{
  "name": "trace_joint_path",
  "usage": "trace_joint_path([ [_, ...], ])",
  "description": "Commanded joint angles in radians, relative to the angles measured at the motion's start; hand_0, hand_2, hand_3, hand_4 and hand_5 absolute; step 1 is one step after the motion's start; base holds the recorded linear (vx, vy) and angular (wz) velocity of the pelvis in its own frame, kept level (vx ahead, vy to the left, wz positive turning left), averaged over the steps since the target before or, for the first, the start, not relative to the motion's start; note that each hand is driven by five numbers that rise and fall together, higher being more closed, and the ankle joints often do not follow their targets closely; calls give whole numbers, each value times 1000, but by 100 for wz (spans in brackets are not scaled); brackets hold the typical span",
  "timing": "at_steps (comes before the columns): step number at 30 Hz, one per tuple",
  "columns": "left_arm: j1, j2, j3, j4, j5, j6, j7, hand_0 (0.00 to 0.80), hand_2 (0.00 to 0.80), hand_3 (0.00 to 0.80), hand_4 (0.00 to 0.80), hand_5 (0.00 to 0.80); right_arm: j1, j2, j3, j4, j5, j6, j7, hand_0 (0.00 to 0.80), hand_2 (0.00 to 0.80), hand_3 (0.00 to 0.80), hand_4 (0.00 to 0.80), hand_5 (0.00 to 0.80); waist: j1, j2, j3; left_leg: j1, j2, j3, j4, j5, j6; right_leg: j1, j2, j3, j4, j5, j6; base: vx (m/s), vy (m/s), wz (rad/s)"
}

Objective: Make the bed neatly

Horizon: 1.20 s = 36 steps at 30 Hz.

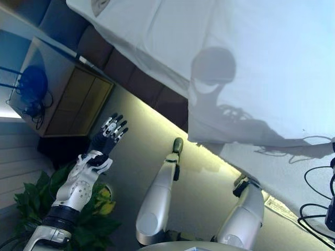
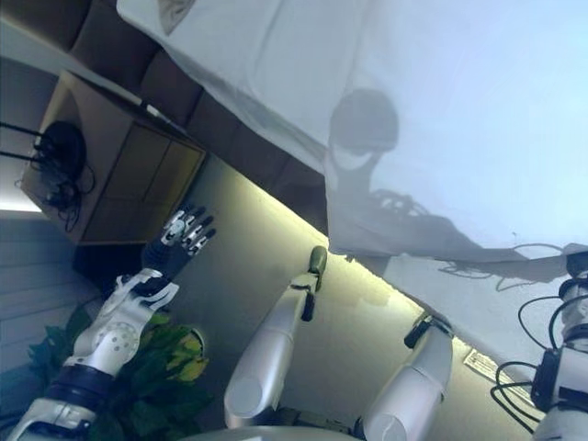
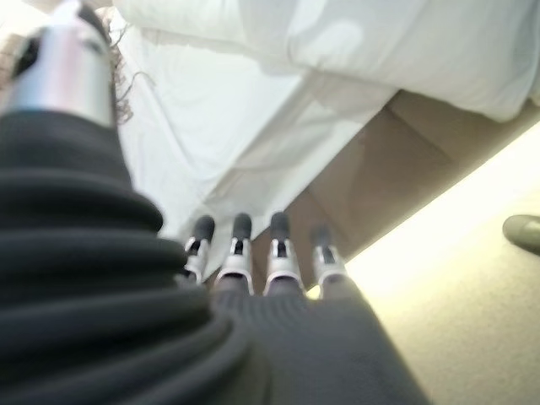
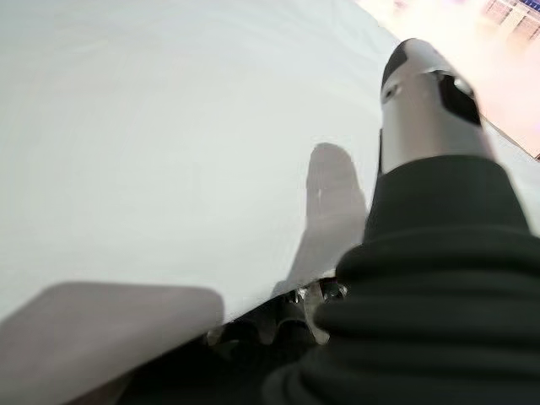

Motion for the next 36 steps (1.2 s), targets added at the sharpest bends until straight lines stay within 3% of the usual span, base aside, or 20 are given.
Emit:
trace_joint_path([
  [1, -2, 33, 62, -3, -29, -7, -28, 0, 0, 0, 0, 0, 9, 14, 34, -33, 43, 31, 14, 0, 0, 0, 0, 0, 10, -5, 6, -43, 64, -48, 113, -59, -39, -85, -40, 108, 108, 52, 62, 11, -5, -14],
  [2, 1, 35, 65, -3, -26, -4, -30, 0, 0, 0, 0, 0, 15, 19, 32, -33, 46, 36, 12, 0, 0, 0, 0, 0, 9, -6, 13, -61, 63, -47, 125, -41, -35, -105, -42, 108, 119, 70, 50, 9, 8, -12],
  [4, 7, 31, 64, -5, -21, -6, -31, 0, 0, 0, 0, 0, 26, 22, 30, -28, 47, 47, 13, 0, 0, 0, 0, 0, 5, -6, 6, -72, 66, -48, 152, -72, -35, -124, -36, 128, 151, 41, 60, 50, 12, -2],
  [9, 21, 23, 56, -12, -18, -20, -13, 0, 0, 0, 0, 0, 29, 7, 33, -18, -4, 35, 12, 0, 0, 0, 0, 0, 3, 2, -1, -90, 67, -42, 161, -69, -35, -159, -30, 147, 173, 37, 60, -7, 33, 8],
  [10, 24, 21, 57, -14, -13, -22, -11, 0, 0, 0, 0, 0, 23, -3, 31, -21, -16, 27, 11, 0, 0, 0, 0, 0, 3, 6, 4, -101, 64, -39, 158, -45, -34, -172, -33, 144, 168, 58, 48, 6, 19, 6],
  [11, 26, 19, 58, -15, -11, -21, -8, 0, 0, 0, 0, 0, 15, -16, 30, -25, -26, 14, 12, 0, 0, 0, 0, 0, 3, 8, -3, -96, 65, -40, 165, -72, -37, -171, -30, 153, 182, 31, 59, -2, 15, -7],
  [12, 28, 18, 59, -14, -10, -22, -8, 0, 0, 0, 0, 0, 7, -26, 31, -29, -29, 5, 13, 251, 251, 251, 251, 251, 3, 10, -4, -100, 65, -39, 168, -73, -37, -176, -30, 155, 187, 28, 59, 80, -5, -10],
  [13, 33, 18, 61, -11, -7, -23, -10, 0, 0, 0, 0, 0, -2, -37, 31, -33, -35, -3, 17, 621, 621, 621, 621, 621, 4, 12, -7, -101, 65, -37, 168, -73, -37, -179, -31, 156, 189, 26, 59, -8, 11, 5],
  [14, 37, 21, 64, -7, -7, -23, -15, 0, 0, 0, 0, 0, -13, -50, 30, -37, -41, -9, 14, 800, 800, 800, 800, 800, 4, 12, -9, -103, 65, -35, 169, -73, -37, -181, -31, 156, 190, 25, 58, -6, 4, 23],
  [24, 41, 44, 89, 37, -30, -8, -75, 0, 0, 0, 0, 0, -111, -122, 38, -60, -81, -24, -16, 800, 800, 800, 800, 800, 2, 20, -28, -111, 70, -27, 156, -60, -42, -202, -38, 163, 195, 30, 58, -5, 17, 1],
  [25, 44, 43, 89, 36, -30, -10, -77, 0, 0, 0, 0, 0, -109, -117, 36, -64, -85, -24, -15, 800, 800, 800, 800, 800, 0, 21, -22, -119, 65, -24, 150, -32, -39, -211, -40, 157, 182, 59, 45, 0, 0, 0],
  [26, 46, 41, 89, 36, -31, -11, -77, 0, 0, 0, 0, 0, -106, -113, 35, -68, -86, -24, -13, 800, 800, 800, 800, 800, -1, 21, -27, -110, 67, -27, 155, -59, -42, -204, -36, 165, 191, 34, 58, 0, 0, 0],
  [30, 58, 30, 93, 31, -29, -20, -75, 0, 0, 0, 0, 0, -64, -78, 18, -82, -52, -20, 10, 800, 800, 800, 800, 800, -7, 16, -22, -104, 66, -23, 141, -31, -39, -196, -36, 152, 160, 69, 46, -48, 8, -1],
  [36, 53, 3, 99, 25, -38, 10, -27, 0, 0, 0, 0, 0, 38, 60, 43, -152, -174, -80, 79, 800, 800, 800, 800, 800, -14, -9, -43, -29, 75, -22, 99, -28, -39, -110, -30, 124, 94, 93, 49, 7, -31, -3],
])
